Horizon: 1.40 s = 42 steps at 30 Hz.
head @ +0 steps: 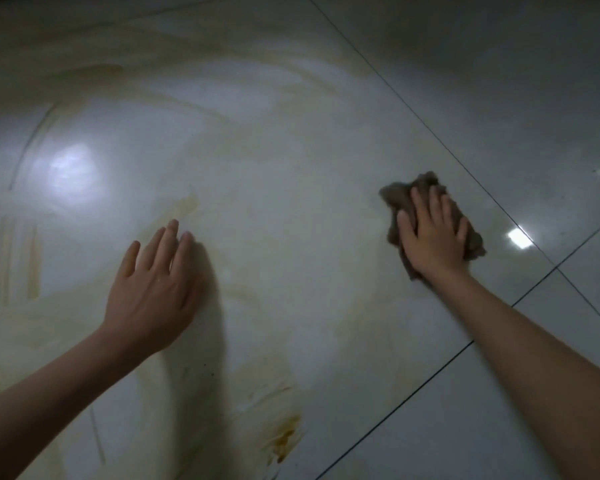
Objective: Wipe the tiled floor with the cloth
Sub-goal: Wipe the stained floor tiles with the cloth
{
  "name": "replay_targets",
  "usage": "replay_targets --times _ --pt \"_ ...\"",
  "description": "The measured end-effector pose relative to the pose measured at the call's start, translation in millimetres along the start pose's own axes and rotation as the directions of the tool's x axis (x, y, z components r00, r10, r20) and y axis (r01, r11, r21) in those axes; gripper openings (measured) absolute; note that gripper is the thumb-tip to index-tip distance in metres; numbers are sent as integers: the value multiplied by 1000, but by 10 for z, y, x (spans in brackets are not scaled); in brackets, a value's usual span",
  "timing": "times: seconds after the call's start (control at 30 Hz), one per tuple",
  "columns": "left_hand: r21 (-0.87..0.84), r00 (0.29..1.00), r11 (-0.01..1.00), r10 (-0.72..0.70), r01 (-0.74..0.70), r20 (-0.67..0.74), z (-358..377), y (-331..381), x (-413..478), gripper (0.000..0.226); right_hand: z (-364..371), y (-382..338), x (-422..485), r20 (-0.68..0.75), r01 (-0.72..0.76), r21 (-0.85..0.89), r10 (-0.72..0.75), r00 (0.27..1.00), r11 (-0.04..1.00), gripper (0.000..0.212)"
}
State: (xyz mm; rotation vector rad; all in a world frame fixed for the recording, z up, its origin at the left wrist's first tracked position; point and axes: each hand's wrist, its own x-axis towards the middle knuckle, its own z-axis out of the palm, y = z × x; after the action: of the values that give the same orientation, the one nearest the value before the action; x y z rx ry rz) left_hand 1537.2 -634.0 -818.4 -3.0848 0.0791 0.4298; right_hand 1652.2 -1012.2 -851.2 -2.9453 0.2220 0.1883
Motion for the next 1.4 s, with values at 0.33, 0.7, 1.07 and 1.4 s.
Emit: replay_targets --times 0.33,0.7,1.07,1.4 --pt "-62 992 996 -61 69 111 -181 34 396 63 315 -806 -1048 114 673 -39 -665 738 739 55" --pt "2 948 989 -143 148 286 -852 162 315 62 -47 -284 -20 254 176 -76 -151 955 981 58" --pt "111 955 983 -171 147 244 -1851 -371 613 60 -252 -398 -42 372 125 -51 -98 923 991 61" --pt "63 955 994 73 -94 287 -1505 -873 2146 60 -262 -939 465 452 -329 -82 329 829 941 64"
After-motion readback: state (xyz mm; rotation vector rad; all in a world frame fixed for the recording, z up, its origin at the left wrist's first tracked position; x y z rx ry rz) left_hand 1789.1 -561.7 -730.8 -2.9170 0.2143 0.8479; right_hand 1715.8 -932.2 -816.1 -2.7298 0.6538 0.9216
